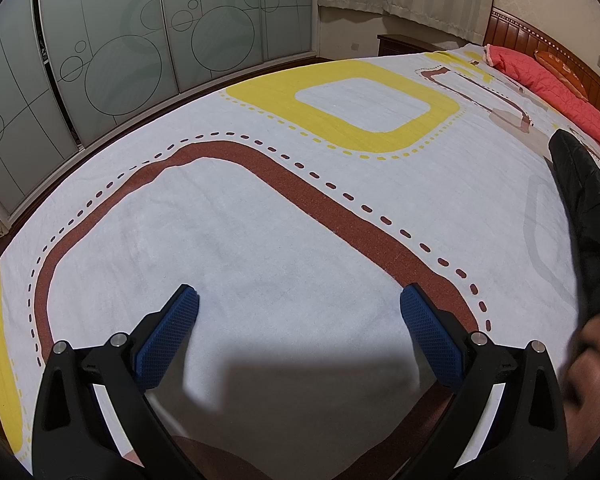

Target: Fold large clothes

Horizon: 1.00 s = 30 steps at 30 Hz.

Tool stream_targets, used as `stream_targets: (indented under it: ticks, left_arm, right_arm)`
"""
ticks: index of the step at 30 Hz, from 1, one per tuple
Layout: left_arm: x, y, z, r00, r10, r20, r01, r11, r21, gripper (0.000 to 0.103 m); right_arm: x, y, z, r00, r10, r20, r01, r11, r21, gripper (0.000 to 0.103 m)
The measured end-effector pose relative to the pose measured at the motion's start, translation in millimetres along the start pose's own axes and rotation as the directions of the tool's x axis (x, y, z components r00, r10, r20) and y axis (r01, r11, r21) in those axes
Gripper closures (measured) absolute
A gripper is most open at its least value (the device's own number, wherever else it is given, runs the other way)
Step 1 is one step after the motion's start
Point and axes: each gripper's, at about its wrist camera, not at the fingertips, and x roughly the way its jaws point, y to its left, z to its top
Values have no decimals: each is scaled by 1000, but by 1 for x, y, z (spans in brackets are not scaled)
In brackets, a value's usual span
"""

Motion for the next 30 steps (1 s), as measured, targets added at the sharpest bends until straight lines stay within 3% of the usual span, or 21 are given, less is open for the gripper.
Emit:
stream_targets:
  ticks: [30]
  left_arm:
    - [0, 0, 0, 1000, 2, 0, -2, 1000, 1, 2]
  right_arm:
    - [1, -1, 2, 1000, 2, -2, -2, 1000, 0, 5]
